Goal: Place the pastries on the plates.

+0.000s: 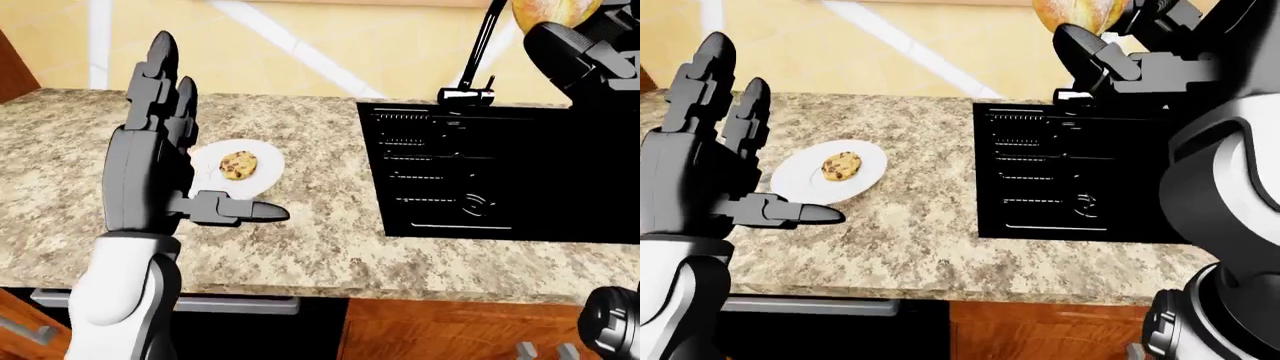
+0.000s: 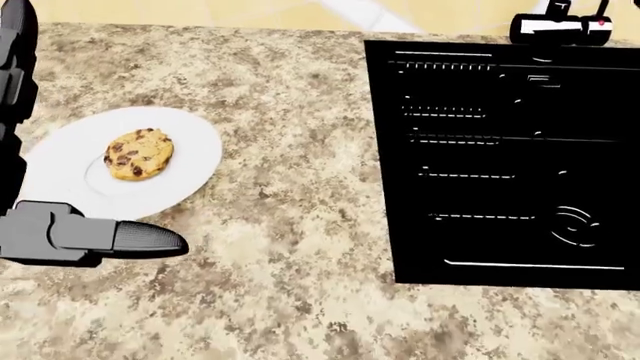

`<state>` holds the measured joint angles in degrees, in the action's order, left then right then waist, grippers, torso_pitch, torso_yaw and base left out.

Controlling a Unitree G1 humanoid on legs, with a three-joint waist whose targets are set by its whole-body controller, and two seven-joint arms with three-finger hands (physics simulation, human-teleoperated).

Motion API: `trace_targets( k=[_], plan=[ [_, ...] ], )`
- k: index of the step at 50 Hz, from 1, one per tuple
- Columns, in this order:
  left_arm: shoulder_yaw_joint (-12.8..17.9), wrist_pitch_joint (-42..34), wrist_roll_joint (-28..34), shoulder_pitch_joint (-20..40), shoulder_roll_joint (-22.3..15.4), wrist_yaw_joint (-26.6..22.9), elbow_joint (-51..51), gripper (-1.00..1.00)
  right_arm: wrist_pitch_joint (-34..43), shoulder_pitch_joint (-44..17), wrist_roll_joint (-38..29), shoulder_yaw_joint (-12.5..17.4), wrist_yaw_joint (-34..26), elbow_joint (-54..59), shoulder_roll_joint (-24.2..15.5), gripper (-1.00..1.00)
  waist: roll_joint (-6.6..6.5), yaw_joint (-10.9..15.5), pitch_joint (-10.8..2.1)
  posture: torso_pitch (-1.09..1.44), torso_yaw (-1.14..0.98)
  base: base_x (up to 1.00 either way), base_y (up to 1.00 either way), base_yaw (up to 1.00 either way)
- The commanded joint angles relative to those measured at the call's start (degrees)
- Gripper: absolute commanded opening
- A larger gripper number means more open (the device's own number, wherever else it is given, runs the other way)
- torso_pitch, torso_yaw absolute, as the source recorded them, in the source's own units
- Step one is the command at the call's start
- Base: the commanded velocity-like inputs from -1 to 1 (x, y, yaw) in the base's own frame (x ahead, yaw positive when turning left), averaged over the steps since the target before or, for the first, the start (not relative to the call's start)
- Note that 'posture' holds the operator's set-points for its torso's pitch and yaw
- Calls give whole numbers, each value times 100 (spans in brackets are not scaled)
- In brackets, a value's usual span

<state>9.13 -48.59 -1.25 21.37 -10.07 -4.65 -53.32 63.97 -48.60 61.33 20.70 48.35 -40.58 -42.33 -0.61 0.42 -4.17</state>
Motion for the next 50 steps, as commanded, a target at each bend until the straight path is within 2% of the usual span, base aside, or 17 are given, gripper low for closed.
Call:
trace_targets(
  k=[1, 2, 4, 8, 13, 17, 19, 21, 27, 33, 34, 38, 41, 43, 45, 47, 50],
  plan=[
    [42, 141, 31, 106, -47, 14, -93, 100, -167, -110, -40, 72, -19, -36, -47, -100, -46, 15, -132, -20, 0, -13, -22, 0],
    [49, 139, 19, 123, -37, 13, -82, 100, -177, -119, -37, 62, -5, -41, -30, -100, -251, 36, -72, -20, 0, 0, -20, 0],
    [33, 165, 30, 118, -45, 8, -58, 100, -193, -123, -56, 35, -46, -55, -23, -100, -203, 129, 160, -20, 0, 0, -16, 0],
    [29, 172, 33, 112, -30, 8, -58, 100, -226, -48, 2, 117, -37, -100, -14, -100, -117, 73, -49, -20, 0, 0, -15, 0],
    [55, 133, 34, 89, -43, -8, -122, 100, -293, 53, 67, 151, 13, -145, -28, -100, -13, 111, -66, -20, 0, 0, -31, 0],
    [30, 137, 58, 73, -37, -2, -135, 100, -343, 147, 129, 171, 56, -199, -37, -100, 279, 123, 1, -20, 0, 0, -35, 0],
    [46, 107, 46, 88, -29, 2, -157, 100, -362, 191, 146, 172, 68, -224, -56, -100, 657, 89, -39, -20, 0, 0, -35, 0],
    [36, 100, 47, 82, -26, 2, -170, 100, -382, 202, 167, 167, 96, -230, -55, -100, 555, 88, 103, -20, 0, 0, -35, 0],
    [9, 141, 70, 71, -11, 2, -136, 100, -440, 272, 186, 174, 108, -252, -56, -100, 325, 117, 67, -20, 0, 0, -36, 0],
    [-52, 184, 117, 40, 20, -2, -116, 100, -475, 326, 197, 165, 112, -274, -60, -100, -241, 134, 60, -20, 0, 0, -50, 0],
    [-77, 168, 128, 50, 22, -7, -129, 100, -461, 321, 224, 189, 118, -269, -77, -100, -62, 198, 109, -20, 0, 0, -50, 0],
    [-36, 158, 125, 83, 8, -39, -120, 100, -468, 274, 344, 187, 182, -253, -159, -100, -169, 143, -81, -20, 0, 1, -53, 0],
    [-48, 151, 136, 127, 0, -53, -96, 100, -488, 267, 292, 141, 144, -242, -169, -100, -28, 164, -45, -20, 0, 1, -55, 0],
    [-84, 168, 158, 138, 6, -53, -64, 100, -497, 267, 215, 110, 77, -238, -155, -100, 181, 176, -37, -20, 0, 7, -55, 0],
    [-72, 164, 156, 149, 14, -59, -57, 100, -490, 253, 171, 112, 46, -237, -136, -100, 646, 153, -58, -20, 0, 12, -55, 0],
    [-81, 171, 163, 127, 18, -66, -69, 100, -486, 277, 145, 126, 29, -261, -97, -100, 566, 107, 113, -20, 0, 12, -55, 0],
    [-100, 191, 189, 126, 29, -60, -56, 100, -482, 319, 182, 187, 38, -305, -74, -100, 397, 107, 132, -20, 0, 12, -55, 0]
  ],
)
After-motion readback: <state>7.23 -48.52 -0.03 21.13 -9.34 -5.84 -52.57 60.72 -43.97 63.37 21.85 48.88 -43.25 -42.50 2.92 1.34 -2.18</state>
